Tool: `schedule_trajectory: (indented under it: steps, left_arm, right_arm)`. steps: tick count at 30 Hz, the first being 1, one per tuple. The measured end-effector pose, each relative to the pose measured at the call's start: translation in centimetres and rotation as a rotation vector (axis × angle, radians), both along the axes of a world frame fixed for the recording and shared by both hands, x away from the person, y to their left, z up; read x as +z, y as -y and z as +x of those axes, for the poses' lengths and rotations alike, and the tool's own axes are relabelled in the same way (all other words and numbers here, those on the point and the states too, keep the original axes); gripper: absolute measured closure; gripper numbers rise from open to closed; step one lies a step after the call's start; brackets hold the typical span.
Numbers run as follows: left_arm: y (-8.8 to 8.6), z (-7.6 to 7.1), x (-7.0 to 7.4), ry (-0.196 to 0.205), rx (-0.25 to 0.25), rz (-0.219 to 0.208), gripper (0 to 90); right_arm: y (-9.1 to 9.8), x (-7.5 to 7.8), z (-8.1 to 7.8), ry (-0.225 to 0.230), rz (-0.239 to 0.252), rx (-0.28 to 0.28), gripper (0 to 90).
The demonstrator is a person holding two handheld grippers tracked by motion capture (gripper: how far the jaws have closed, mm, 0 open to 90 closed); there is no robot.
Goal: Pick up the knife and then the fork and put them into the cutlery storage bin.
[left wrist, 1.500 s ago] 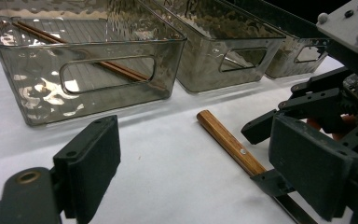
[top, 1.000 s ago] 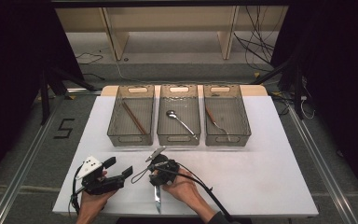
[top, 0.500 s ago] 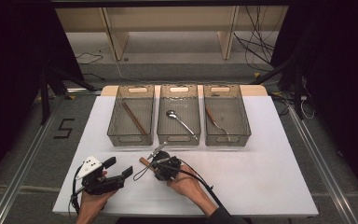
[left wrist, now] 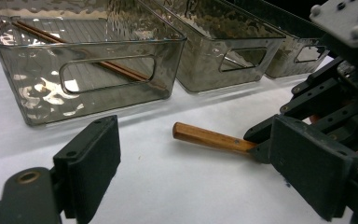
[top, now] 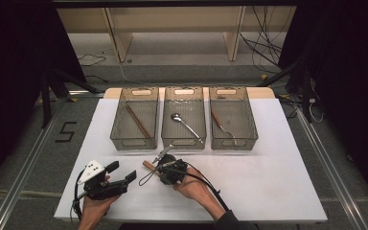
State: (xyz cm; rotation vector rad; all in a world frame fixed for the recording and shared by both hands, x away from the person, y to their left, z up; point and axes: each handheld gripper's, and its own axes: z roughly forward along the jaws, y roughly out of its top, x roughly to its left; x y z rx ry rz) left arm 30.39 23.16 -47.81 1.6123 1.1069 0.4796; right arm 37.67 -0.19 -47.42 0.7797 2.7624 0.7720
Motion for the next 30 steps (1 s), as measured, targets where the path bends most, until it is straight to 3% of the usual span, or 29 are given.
schedule_trajectory:
  steps: [7, 17, 30]
  left_arm:
    - [0.0, 0.0, 0.0, 0.000, 0.001, 0.000, 16.6]
    - [0.0, 0.0, 0.0, -0.001, 0.000, 0.001, 16.6]
    - [0.0, 0.0, 0.0, -0.001, -0.003, 0.005, 16.6]
  right_arm:
    - [0.9, 1.0, 0.0, -0.001, 0.046, -0.002, 77.7]
    - [2.5, 2.7, 0.3, -0.002, 0.147, -0.017, 77.7]
    - [5.3, 6.2, 1.1, 0.053, 0.232, -0.076, 77.6]
